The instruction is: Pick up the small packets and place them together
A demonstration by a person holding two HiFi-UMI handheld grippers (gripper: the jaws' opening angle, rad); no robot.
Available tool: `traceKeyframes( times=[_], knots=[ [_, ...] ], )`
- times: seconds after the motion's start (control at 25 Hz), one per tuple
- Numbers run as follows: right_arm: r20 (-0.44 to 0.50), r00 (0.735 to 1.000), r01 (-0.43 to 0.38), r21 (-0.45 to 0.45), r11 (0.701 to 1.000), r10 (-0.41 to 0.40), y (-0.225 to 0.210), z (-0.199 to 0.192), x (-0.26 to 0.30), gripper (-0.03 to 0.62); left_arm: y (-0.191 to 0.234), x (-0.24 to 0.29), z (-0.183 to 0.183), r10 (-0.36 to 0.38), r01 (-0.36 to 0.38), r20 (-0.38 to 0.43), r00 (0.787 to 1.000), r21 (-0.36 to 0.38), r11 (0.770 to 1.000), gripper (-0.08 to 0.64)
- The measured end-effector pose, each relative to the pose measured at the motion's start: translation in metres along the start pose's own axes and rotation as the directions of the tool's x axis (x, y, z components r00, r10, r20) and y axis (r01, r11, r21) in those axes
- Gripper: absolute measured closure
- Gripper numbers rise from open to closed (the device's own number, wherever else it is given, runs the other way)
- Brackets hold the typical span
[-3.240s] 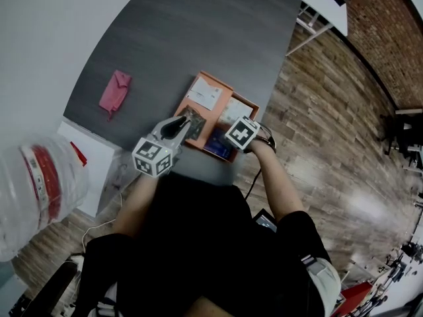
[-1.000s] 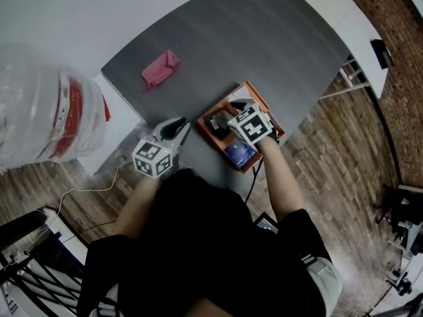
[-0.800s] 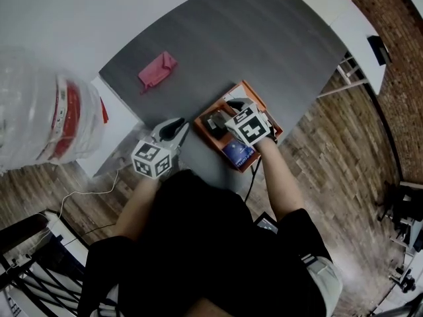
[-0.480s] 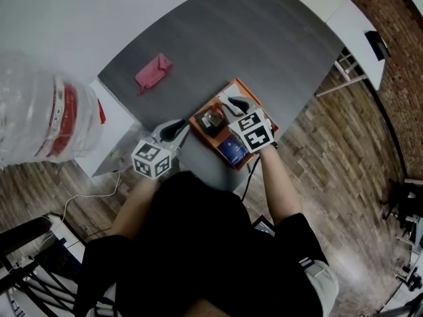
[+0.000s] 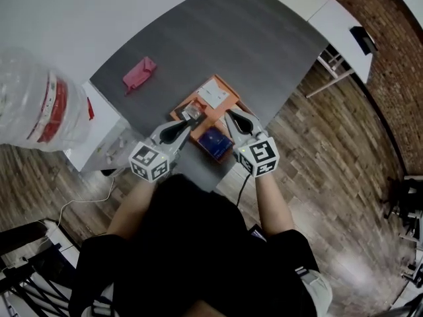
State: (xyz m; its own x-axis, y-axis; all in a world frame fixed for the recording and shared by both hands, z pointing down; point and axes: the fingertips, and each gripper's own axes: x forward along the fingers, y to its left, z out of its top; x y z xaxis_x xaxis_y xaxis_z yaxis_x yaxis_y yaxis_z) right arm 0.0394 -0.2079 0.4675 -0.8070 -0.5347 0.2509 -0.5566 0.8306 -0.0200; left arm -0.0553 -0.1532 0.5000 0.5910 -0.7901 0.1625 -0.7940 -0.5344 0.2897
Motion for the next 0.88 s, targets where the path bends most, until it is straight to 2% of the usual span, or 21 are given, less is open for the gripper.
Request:
traceKeyframes(
  times=[0.12,0.24,0.32,0.4,0.52,0.64,0.88],
  knots=[
    [0.057,0.998,-0.012,0.005,1.0,0.012,0.012,-0.001,-0.022,0.589,-0.022,-0.013,0.006,0.026,-0.028,0.035,0.999,0.045,0.999,0.516],
    [0.142,0.99,-0.013,0.046,0.999,0.007,0.021,-0.004,-0.034,0.589,-0.033,-0.033,0.006,0.077,-0.079,0.053,0.996,0.045,0.996,0.545],
    [0.164,0.986,0.002,0.095,0.995,-0.018,0.02,-0.008,-0.04,0.589,-0.035,-0.043,0.006,0.124,-0.127,0.063,0.99,0.041,0.991,0.557],
    [0.164,0.986,0.016,0.14,0.99,-0.039,0.021,-0.011,-0.044,0.589,-0.033,-0.056,0.011,0.187,-0.193,0.102,0.977,0.054,0.98,0.561],
    [0.17,0.984,0.028,0.146,0.989,-0.053,0.027,-0.008,-0.053,0.589,-0.027,-0.072,0.019,0.246,-0.258,0.179,0.953,0.048,0.965,0.561],
    [0.191,0.979,0.047,0.115,0.992,-0.069,0.036,0.002,-0.059,0.589,-0.025,-0.083,0.024,0.233,-0.248,0.212,0.949,0.044,0.968,0.561],
    [0.185,0.969,0.139,0.13,0.982,-0.162,0.056,0.015,-0.068,0.591,-0.03,-0.123,0.036,0.207,-0.248,0.271,0.94,0.126,0.96,0.561]
  ],
)
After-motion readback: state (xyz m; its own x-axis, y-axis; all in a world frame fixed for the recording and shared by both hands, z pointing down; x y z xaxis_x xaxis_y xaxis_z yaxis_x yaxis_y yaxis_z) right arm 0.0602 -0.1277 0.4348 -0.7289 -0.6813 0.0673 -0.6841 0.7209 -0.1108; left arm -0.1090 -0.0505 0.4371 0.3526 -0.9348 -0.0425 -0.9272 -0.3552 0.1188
